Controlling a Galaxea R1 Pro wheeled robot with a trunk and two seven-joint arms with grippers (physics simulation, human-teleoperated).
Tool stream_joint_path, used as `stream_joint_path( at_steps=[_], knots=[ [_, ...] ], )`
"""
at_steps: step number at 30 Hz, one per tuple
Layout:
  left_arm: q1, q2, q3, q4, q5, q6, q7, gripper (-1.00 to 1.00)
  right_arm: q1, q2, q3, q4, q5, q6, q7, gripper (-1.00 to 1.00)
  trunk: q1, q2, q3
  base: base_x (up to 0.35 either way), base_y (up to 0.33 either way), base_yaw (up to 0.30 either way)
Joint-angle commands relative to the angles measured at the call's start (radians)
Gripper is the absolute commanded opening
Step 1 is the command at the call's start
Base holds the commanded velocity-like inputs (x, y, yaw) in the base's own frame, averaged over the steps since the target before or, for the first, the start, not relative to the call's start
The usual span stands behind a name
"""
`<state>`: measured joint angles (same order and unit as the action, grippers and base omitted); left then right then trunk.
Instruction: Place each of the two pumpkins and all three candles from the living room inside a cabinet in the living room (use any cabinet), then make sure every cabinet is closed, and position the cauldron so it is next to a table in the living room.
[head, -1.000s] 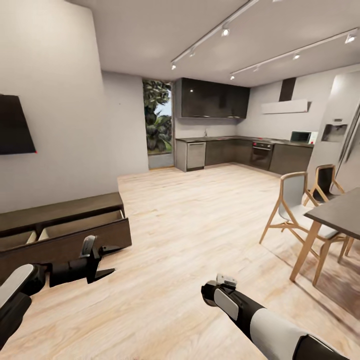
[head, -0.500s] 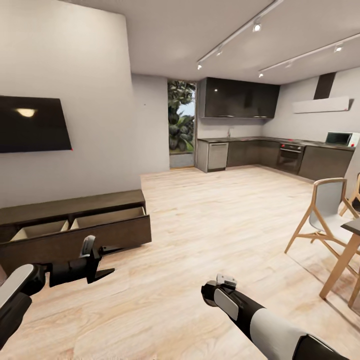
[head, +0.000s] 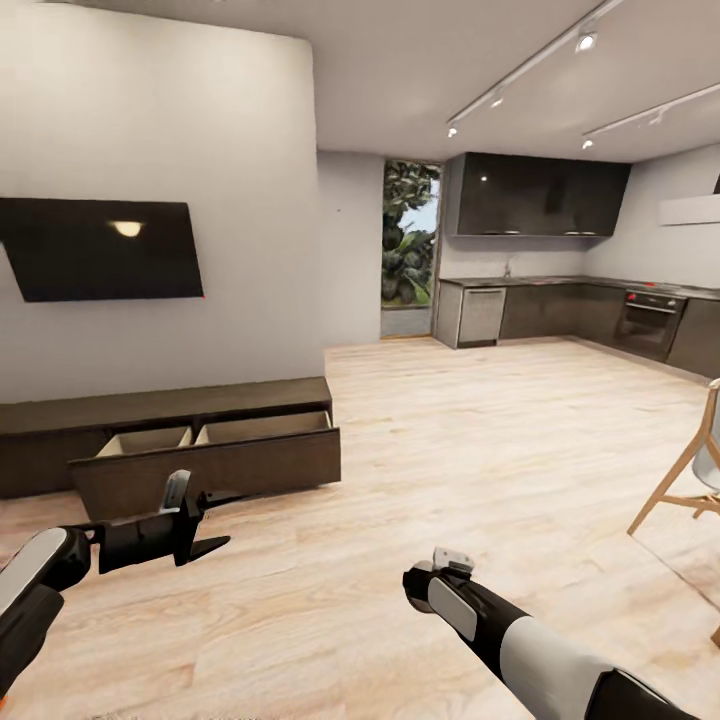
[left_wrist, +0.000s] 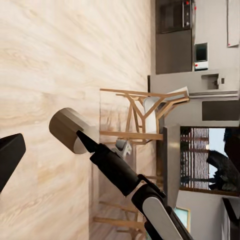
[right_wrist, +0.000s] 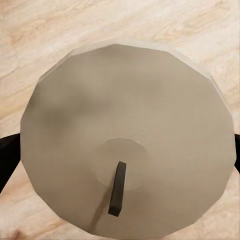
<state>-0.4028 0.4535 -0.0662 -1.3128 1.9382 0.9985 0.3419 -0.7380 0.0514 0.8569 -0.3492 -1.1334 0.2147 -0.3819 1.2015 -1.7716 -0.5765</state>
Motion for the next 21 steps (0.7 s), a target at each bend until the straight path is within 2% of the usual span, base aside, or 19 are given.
stream_joint_path(
  at_steps=[1,14,21],
  knots=[
    [-0.001,0.001,-0.001,0.000,0.010,0.000,0.009,1.00,-0.001,-0.001,0.007,-0.002,-0.005,0.003,-0.008,-1.00,-0.004,0.007,0.002,0.000,0.000,0.292],
    [-0.001,0.001,-0.001,0.000,0.009,0.000,0.009,1.00,0.000,-0.001,0.007,-0.002,-0.005,0.002,-0.008,-1.00,-0.054,0.098,0.043,0.000,0.000,0.287],
    [-0.001,0.001,-0.002,-0.004,0.008,0.000,0.009,1.00,-0.001,-0.001,0.007,-0.013,-0.004,0.006,-0.009,-1.00,-0.081,0.147,0.065,0.000,0.000,0.043]
  ],
)
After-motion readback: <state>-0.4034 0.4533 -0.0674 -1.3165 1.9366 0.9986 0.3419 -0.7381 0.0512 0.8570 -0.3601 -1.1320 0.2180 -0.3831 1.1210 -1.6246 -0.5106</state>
